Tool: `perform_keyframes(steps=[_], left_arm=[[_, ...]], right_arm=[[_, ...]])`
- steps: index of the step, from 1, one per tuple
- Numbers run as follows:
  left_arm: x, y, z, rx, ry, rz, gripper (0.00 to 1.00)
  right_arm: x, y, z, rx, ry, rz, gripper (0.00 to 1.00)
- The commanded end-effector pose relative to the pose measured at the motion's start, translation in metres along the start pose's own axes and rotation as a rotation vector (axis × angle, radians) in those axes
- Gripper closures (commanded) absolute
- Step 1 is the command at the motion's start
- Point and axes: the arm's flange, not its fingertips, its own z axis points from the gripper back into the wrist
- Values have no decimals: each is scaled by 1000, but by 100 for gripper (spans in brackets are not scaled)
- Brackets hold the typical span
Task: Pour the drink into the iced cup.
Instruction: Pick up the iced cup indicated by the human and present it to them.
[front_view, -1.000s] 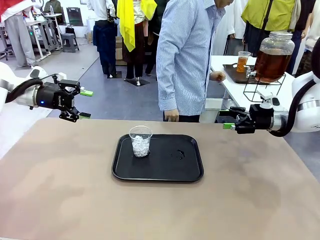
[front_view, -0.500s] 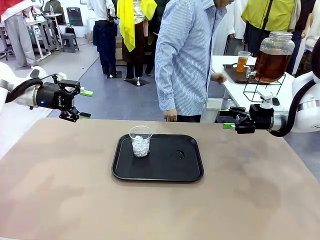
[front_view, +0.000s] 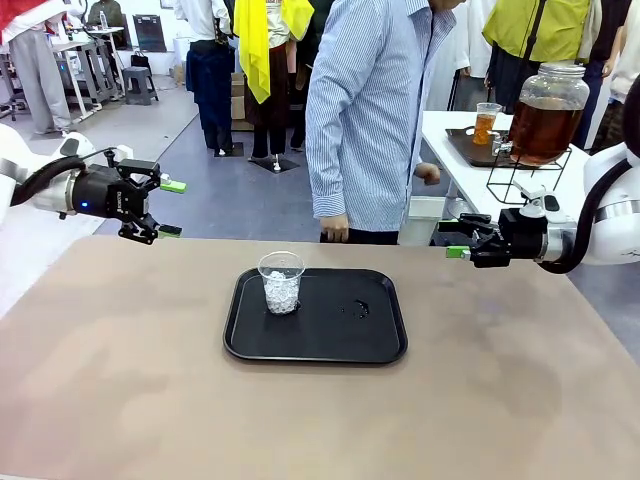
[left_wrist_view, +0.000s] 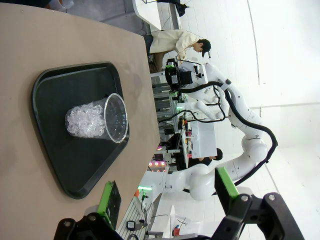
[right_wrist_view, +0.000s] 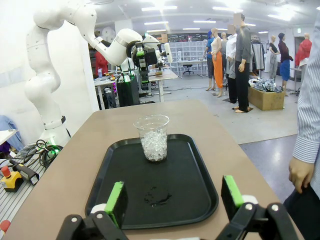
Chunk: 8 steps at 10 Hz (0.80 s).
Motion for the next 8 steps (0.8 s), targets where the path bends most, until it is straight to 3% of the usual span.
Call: perform_keyframes(steps=[1,8], left_arm=[[0,-2,0,-9,-10,0,0],[0,-2,0,-9,-10,0,0]], right_arm=[[3,-2,-2,3,0,3,0],[3,-2,-2,3,0,3,0]])
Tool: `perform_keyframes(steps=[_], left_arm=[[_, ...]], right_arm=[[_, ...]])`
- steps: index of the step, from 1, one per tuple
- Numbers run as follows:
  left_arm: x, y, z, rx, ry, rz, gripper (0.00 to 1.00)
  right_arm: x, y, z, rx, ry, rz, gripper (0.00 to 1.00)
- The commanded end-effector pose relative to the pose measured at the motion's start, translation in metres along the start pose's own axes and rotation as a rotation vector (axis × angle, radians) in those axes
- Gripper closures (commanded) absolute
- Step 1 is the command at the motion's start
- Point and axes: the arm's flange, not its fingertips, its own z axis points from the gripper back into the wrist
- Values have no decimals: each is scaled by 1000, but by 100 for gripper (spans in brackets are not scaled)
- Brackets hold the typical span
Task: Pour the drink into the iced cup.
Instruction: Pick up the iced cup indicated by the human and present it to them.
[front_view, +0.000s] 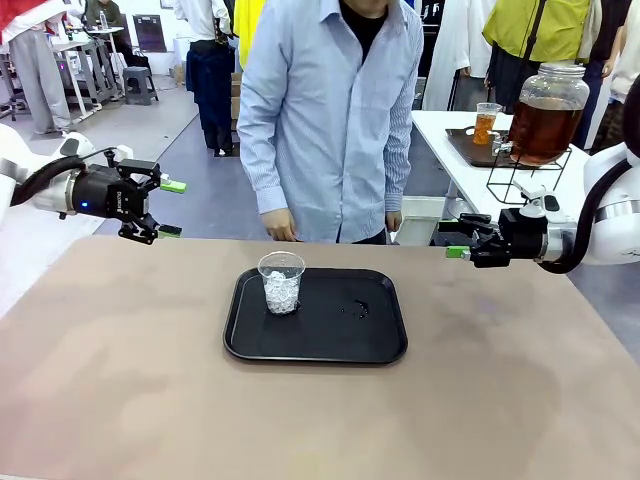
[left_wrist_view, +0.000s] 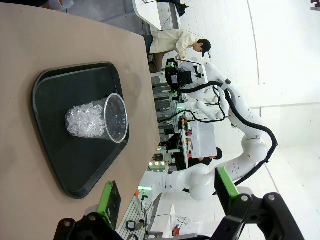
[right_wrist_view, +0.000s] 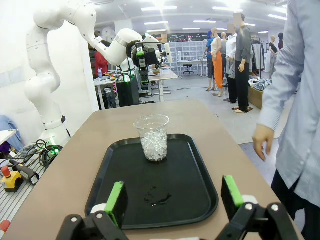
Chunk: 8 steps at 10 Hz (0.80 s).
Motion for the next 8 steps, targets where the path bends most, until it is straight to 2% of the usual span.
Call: perform_keyframes(steps=[1,8], left_arm=[[0,-2,0,-9,-10,0,0],[0,-2,0,-9,-10,0,0]], right_arm=[[3,-2,-2,3,0,3,0],[3,-2,-2,3,0,3,0]])
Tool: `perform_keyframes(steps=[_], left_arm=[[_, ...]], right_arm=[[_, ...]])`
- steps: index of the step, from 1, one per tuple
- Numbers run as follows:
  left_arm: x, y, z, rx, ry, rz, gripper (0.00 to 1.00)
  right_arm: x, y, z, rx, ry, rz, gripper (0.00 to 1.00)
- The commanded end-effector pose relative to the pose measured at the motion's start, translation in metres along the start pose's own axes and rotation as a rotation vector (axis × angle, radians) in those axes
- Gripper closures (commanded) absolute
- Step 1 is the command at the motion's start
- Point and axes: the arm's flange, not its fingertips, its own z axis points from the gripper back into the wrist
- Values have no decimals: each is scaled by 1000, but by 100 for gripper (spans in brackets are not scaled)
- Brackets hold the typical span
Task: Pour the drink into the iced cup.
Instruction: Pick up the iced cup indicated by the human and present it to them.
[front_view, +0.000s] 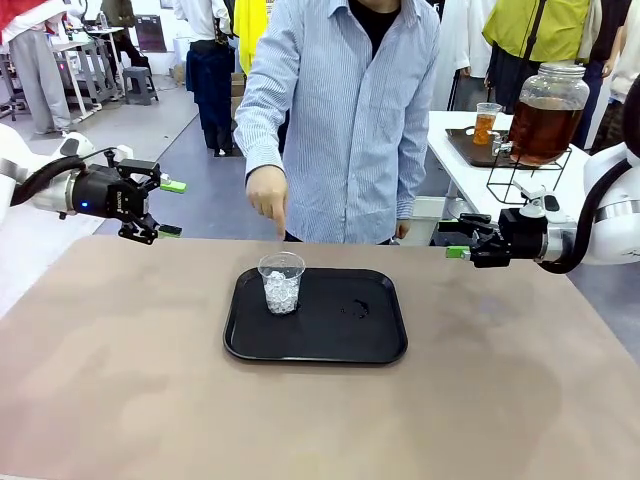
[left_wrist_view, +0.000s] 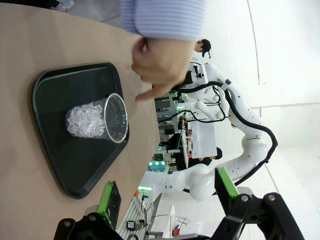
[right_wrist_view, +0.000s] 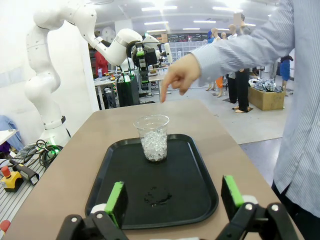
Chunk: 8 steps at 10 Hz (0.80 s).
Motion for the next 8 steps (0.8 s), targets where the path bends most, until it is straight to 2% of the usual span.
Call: perform_keyframes(steps=[1,8], left_arm=[[0,-2,0,-9,-10,0,0],[0,-2,0,-9,-10,0,0]], right_arm=[[3,-2,-2,3,0,3,0],[3,-2,-2,3,0,3,0]])
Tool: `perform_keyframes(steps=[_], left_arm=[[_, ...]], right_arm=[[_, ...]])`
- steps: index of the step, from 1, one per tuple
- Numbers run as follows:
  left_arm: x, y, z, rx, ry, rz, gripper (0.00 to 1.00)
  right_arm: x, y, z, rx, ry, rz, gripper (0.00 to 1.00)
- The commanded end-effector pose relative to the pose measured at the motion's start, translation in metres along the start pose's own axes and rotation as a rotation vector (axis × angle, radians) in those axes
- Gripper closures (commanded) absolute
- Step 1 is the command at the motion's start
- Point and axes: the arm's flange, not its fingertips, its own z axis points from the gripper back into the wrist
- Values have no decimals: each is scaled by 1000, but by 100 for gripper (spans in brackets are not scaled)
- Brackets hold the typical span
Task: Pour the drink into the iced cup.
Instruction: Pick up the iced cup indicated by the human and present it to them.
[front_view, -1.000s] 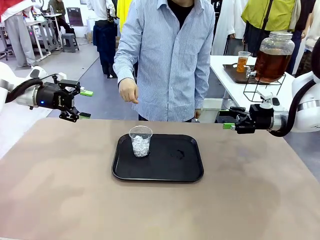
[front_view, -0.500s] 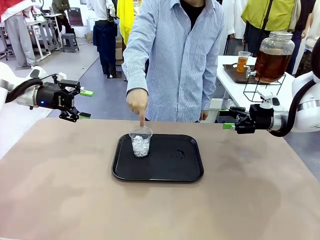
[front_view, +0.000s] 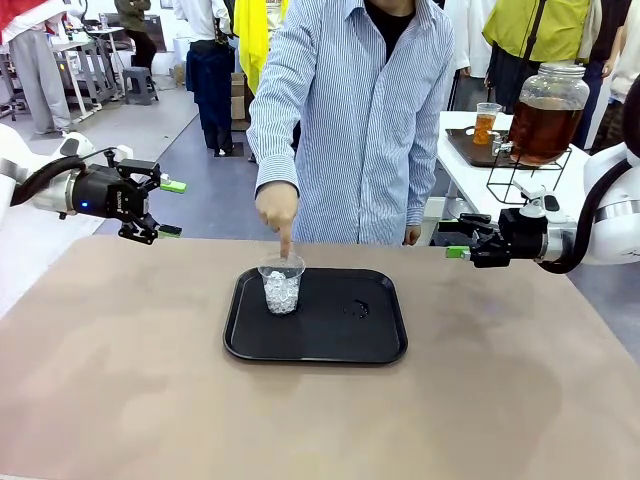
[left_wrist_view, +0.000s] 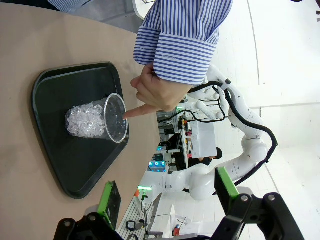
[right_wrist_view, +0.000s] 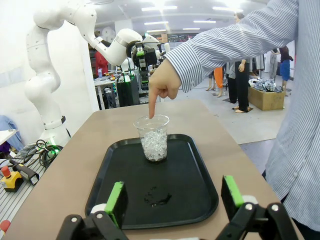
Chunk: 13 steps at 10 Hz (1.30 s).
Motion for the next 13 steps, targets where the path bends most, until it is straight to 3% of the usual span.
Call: perform_keyframes(steps=[1,3,6,8,10,11,13], left_arm=[[0,-2,0,-9,-10,0,0],[0,0,0,0,0,0,0],[-4,-2,-6,16,-67,-446,0],[-9,0,-10,-21,-92,-648,0],[-11,-1,-10,-51,-2,-703,0],[-1,-7,-7,1,-60,-637,0],[-1,-7,-7,1,-60,-637,0]], right_arm=[[3,-2,-2,3,0,3,0],[3,-2,-2,3,0,3,0],[3,-2,-2,3,0,3,0],[3,-2,-2,3,0,3,0],[3,-2,-2,3,0,3,0],[3,-2,-2,3,0,3,0],[3,-2,-2,3,0,3,0]])
